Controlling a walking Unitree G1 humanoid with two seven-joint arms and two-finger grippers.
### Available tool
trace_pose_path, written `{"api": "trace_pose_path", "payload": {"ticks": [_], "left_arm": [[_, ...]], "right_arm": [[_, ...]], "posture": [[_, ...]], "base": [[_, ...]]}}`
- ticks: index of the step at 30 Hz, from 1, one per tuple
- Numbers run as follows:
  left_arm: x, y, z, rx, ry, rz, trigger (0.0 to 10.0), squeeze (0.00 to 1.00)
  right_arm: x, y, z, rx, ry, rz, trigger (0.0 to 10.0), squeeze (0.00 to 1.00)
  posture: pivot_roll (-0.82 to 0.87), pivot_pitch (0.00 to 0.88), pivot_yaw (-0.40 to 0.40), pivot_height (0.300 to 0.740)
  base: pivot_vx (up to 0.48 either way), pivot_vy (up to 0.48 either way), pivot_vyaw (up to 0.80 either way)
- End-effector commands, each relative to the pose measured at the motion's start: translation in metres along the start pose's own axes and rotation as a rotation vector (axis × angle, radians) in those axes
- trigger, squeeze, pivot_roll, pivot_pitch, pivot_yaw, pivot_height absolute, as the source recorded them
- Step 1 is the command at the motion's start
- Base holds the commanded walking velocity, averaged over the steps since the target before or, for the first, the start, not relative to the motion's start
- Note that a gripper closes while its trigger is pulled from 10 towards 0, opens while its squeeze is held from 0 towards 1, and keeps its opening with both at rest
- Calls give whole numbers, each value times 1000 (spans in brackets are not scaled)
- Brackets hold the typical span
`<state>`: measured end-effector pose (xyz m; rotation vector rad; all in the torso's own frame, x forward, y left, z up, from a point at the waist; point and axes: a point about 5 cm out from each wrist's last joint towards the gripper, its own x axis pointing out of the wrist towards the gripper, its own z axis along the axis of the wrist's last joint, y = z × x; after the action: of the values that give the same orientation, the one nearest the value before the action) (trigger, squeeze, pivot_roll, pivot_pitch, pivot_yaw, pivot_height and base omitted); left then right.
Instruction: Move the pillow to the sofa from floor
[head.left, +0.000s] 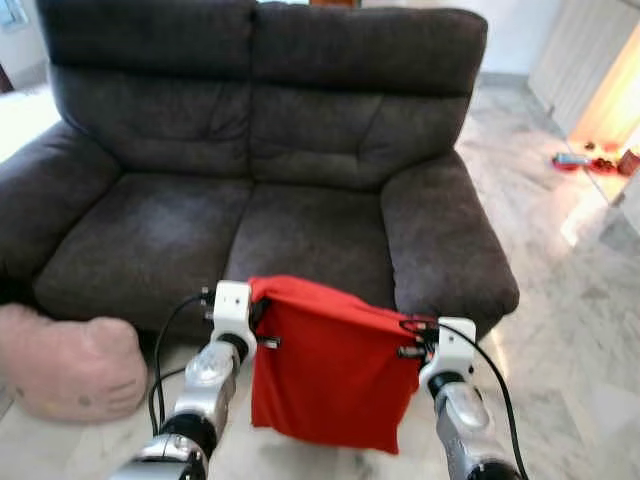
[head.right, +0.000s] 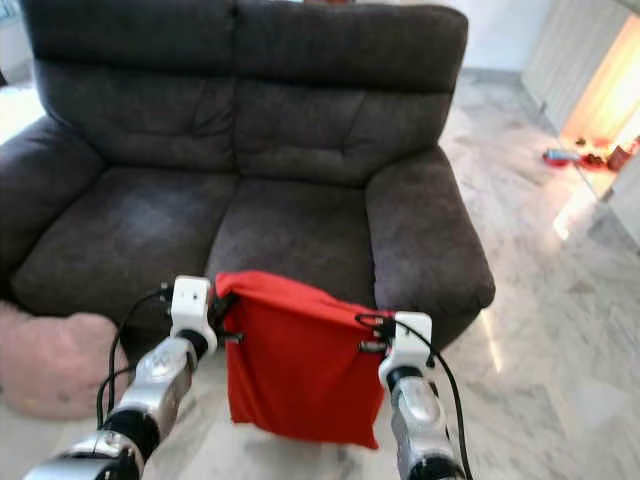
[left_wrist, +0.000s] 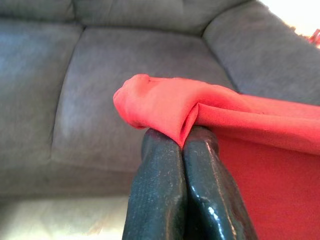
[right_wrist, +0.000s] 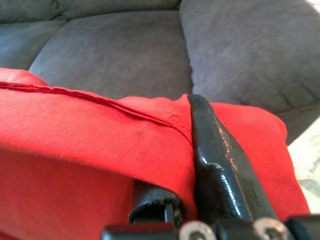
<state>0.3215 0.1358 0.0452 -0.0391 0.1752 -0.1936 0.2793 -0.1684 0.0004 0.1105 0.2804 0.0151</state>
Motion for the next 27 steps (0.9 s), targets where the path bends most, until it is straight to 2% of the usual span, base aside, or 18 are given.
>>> {"api": "trace_pose_path", "payload": {"ticks": [1, 8, 11, 12, 17, 27], "left_arm": [[0, 18, 25, 32, -140, 82, 10000, 0], [-3, 17, 47, 106, -261, 88, 10000, 0], [-6, 17, 61, 155, -322, 101, 10000, 0], [-7, 18, 70, 175, -359, 116, 10000, 0], [-9, 17, 90, 212, -433, 140, 10000, 0], [-10, 13, 107, 252, -482, 148, 10000, 0]], "right_arm": [[5, -13, 27, 5, -152, -47, 10000, 0], [5, -25, 53, -28, -267, -51, 10000, 0], [4, -28, 76, -35, -364, -60, 10000, 0], [3, -27, 89, -39, -419, -61, 10000, 0], [2, -18, 110, -32, -503, -60, 10000, 0], [1, -2, 136, -40, -571, -21, 10000, 0]], "posture": [[-18, 0, -41, 740], [-18, 0, -37, 740], [-20, 0, -33, 740], [-22, 0, -30, 740], [-19, 0, -26, 740], [-14, 0, -24, 740]], "base": [[0, 0, 0], [0, 0, 0], [0, 0, 0], [0, 0, 0], [0, 0, 0], [0, 0, 0]]}}
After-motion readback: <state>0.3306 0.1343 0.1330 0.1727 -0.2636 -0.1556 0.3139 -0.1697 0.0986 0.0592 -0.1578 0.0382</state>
